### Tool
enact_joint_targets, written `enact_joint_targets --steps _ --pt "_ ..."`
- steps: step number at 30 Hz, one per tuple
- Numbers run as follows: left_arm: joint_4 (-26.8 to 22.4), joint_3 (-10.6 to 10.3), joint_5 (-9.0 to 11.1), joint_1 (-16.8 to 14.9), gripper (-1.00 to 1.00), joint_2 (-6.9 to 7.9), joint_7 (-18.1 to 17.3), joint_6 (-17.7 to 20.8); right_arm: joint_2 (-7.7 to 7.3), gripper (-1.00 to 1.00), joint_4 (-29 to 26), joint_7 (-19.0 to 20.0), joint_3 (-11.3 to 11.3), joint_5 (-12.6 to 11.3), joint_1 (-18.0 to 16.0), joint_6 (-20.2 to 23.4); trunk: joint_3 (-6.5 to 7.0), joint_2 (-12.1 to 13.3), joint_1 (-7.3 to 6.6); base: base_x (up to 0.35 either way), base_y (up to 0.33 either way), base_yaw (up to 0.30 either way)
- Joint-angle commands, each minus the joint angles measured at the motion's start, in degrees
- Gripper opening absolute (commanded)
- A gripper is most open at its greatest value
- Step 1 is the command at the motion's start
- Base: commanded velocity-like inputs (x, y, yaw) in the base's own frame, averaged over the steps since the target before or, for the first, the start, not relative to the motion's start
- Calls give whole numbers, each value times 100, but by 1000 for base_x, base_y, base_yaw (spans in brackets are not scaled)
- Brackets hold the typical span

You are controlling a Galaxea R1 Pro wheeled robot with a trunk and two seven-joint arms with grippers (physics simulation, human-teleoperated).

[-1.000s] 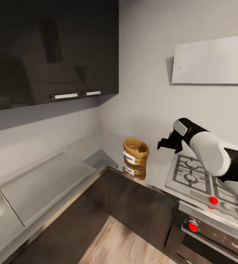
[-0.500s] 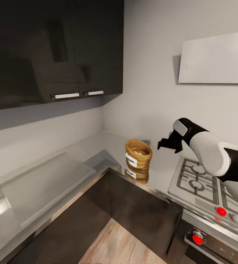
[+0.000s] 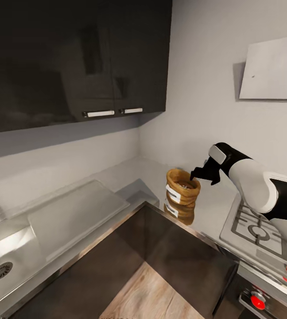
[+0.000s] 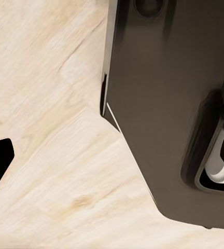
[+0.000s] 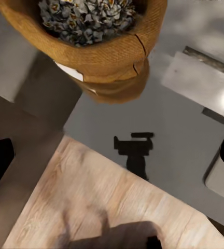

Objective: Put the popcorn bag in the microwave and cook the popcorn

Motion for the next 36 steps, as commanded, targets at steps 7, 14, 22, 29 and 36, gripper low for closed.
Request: enact_joint_targets --steps 7,14,22,29,36 --pt "-13 38 1 1 100 -2 0 9 -19 100 -6 -60 -18 -50 -4 14 -37 -12 3 0 0 235" --pt "-13 38 1 1 100 0 0 11 -114 100 -6 -60 -18 -45 -4 13 -58 -12 3 5 -4 169" --pt "-13 38 1 1 100 -3 0 11 -164 100 1 -60 -18 -44 -4 13 -59 -12 3 174 -141 10" --pt "-13 38 1 1 100 -26 0 11 -179 100 3 -60 -18 -44 -4 13 -59 -12 3 162 -152 0" --pt "-13 38 1 1 100 -25 0 11 -239 100 33 -60 -11 -43 -4 13 -59 -12 3 11 -11 0"
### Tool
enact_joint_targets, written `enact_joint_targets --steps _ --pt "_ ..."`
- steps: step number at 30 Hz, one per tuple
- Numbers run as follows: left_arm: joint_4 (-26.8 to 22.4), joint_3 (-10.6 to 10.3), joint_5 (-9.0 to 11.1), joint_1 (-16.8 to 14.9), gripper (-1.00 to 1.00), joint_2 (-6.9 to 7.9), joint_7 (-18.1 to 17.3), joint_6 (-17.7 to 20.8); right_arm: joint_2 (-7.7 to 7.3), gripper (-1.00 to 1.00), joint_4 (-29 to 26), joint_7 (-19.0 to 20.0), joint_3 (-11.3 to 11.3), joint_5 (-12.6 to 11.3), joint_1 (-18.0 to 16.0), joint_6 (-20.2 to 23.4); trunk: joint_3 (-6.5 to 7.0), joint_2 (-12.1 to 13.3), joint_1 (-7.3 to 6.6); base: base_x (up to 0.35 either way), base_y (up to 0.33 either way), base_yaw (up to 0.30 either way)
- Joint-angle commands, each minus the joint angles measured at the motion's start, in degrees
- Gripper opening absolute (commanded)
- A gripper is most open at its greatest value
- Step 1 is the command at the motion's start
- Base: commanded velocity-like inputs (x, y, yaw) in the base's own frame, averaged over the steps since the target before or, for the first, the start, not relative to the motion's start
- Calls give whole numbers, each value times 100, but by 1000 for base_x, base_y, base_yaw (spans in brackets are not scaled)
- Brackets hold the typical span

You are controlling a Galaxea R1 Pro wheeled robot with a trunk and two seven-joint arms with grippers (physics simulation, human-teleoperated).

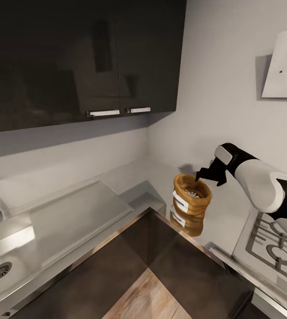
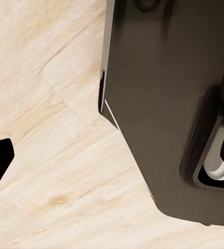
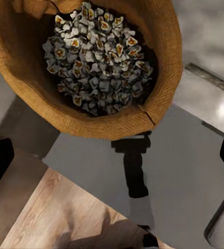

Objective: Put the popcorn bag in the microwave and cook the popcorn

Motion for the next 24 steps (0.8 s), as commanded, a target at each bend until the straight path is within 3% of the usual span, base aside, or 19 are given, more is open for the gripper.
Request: enact_joint_targets --steps 1,4,10,19,24 --pt "-14 37 1 2 100 -1 0 11 -35 100 2 -62 -22 -71 -4 10 -12 -12 4 0 0 0" --pt "-14 37 1 2 100 -5 0 11 -124 100 128 -98 -21 -68 -4 10 -12 -12 4 0 0 0" --pt "-14 37 1 2 100 -6 0 11 -151 100 417 -641 -29 -71 -4 17 -12 -12 4 0 0 0" --pt "-14 37 1 2 100 -5 0 11 -152 100 431 -692 -29 -72 -4 19 -12 -12 4 6 0 0" --pt "-14 37 1 2 100 -6 0 11 -152 100 444 -693 -29 -72 -4 19 -12 -12 4 223 0 0"
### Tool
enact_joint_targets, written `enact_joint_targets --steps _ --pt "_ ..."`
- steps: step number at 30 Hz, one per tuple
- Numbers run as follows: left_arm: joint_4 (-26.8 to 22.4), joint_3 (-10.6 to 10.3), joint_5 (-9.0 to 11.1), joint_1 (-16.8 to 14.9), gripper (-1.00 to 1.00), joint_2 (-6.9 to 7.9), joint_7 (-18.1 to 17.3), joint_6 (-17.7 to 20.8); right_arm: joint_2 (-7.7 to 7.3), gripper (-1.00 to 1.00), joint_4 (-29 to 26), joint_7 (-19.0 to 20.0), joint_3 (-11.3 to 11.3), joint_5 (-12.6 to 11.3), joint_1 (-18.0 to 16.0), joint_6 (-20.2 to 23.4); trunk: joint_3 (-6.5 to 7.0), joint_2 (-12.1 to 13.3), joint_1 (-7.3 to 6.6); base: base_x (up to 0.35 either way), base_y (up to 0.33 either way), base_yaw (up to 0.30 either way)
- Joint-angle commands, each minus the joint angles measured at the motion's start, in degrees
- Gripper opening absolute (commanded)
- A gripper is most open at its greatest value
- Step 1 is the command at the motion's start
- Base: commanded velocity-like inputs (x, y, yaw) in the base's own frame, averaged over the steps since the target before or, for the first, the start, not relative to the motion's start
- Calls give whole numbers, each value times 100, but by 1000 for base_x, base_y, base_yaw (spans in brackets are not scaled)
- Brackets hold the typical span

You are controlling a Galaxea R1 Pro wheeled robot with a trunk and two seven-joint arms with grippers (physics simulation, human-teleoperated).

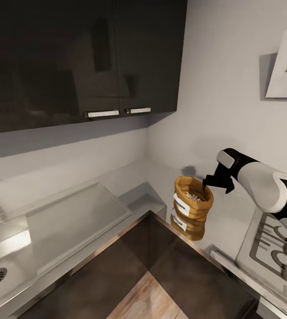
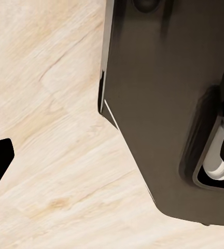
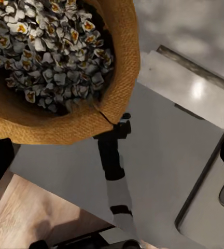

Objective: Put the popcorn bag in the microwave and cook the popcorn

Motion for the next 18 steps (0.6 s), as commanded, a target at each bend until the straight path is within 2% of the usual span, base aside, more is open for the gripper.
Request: enact_joint_targets --steps 1,5,18 --pt "-14 38 1 2 100 -1 0 11 -1 100 21 -60 -12 -59 -8 -4 -11 -11 6 223 0 0" --pt "-14 38 1 2 100 2 0 11 -1 100 51 -60 -12 -59 -8 -4 -11 -11 6 120 0 0" --pt "-16 38 1 2 100 0 0 11 -18 100 57 -60 -12 -59 -8 -13 -85 -11 6 6 0 0"
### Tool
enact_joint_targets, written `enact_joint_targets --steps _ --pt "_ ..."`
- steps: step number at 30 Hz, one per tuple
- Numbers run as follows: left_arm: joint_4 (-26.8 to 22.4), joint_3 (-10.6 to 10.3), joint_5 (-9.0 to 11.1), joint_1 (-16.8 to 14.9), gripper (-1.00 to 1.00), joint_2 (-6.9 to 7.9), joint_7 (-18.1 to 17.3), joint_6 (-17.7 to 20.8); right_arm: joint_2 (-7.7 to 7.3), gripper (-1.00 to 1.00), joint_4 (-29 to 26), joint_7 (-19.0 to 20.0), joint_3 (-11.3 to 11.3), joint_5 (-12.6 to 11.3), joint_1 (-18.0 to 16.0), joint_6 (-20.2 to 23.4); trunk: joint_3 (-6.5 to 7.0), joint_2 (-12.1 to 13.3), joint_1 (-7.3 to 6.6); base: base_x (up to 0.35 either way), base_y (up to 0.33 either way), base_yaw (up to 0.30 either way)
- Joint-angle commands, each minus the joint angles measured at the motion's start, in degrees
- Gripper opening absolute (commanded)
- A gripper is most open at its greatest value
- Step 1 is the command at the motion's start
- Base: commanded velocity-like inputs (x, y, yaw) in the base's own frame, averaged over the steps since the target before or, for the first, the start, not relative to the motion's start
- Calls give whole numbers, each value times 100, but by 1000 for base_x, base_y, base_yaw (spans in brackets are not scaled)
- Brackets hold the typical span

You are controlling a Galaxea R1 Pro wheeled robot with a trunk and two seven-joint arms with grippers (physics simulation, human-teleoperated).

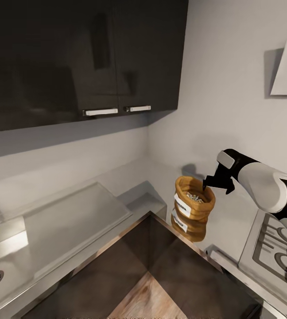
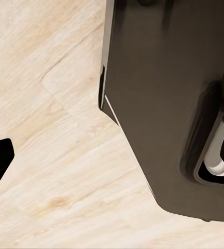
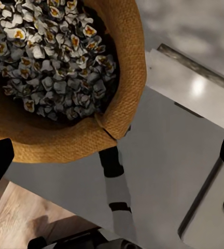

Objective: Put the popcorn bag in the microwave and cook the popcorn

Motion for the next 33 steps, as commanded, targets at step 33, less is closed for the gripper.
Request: enact_joint_targets --steps 33 --pt "-12 38 1 2 100 -3 0 11 -139 100 29 -60 -11 -59 -10 -8 -299 -13 3 61 0 -39"
